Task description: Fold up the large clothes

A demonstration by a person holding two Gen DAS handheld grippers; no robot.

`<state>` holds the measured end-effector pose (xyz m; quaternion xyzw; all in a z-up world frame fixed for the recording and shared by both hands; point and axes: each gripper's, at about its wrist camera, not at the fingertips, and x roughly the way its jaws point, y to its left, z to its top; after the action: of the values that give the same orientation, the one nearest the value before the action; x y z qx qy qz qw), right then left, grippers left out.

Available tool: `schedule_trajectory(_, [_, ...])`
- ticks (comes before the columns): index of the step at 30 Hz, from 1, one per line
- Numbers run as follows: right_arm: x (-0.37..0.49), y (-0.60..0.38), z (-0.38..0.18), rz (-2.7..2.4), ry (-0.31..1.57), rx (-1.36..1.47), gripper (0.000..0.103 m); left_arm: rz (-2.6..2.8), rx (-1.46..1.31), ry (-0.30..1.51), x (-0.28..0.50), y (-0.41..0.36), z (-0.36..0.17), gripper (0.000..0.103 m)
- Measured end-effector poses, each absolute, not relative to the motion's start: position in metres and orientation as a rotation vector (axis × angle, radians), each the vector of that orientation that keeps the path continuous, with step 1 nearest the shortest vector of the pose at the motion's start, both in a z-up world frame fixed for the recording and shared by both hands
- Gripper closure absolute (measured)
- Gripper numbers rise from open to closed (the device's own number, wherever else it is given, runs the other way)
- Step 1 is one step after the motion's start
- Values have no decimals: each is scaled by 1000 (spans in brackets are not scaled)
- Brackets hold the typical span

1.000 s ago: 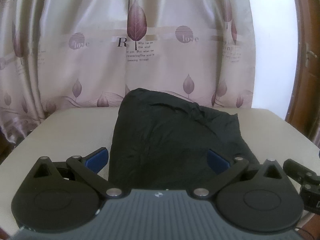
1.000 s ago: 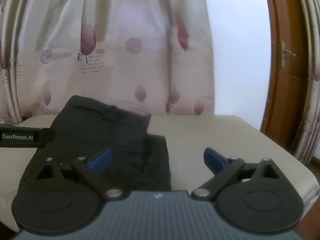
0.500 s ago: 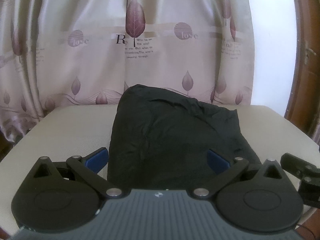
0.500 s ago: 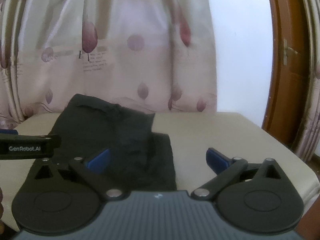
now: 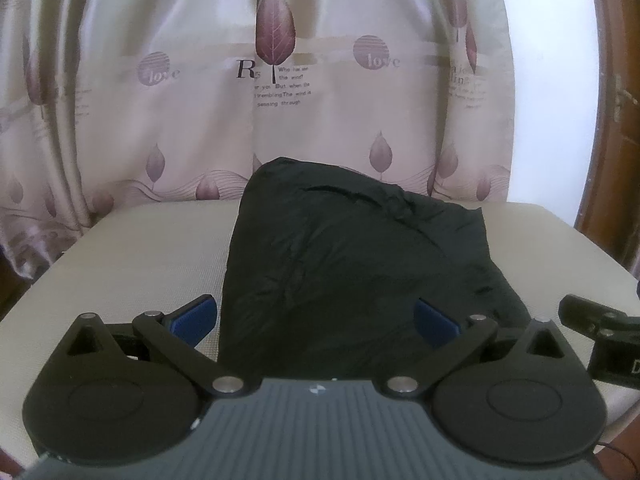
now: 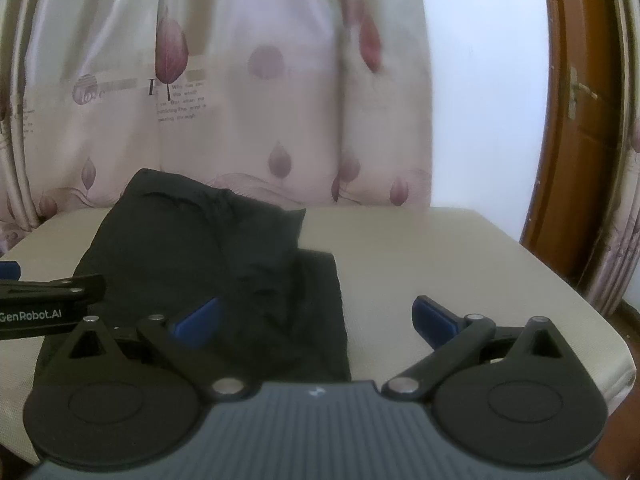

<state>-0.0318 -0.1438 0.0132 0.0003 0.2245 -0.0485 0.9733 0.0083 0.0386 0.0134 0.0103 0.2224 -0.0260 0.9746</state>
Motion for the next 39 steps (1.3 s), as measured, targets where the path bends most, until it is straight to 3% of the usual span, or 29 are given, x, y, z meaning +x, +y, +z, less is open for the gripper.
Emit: schedule_trajectory(39, [-21, -146, 9, -26, 500, -37, 0, -65, 25, 488, 13, 35, 9, 0])
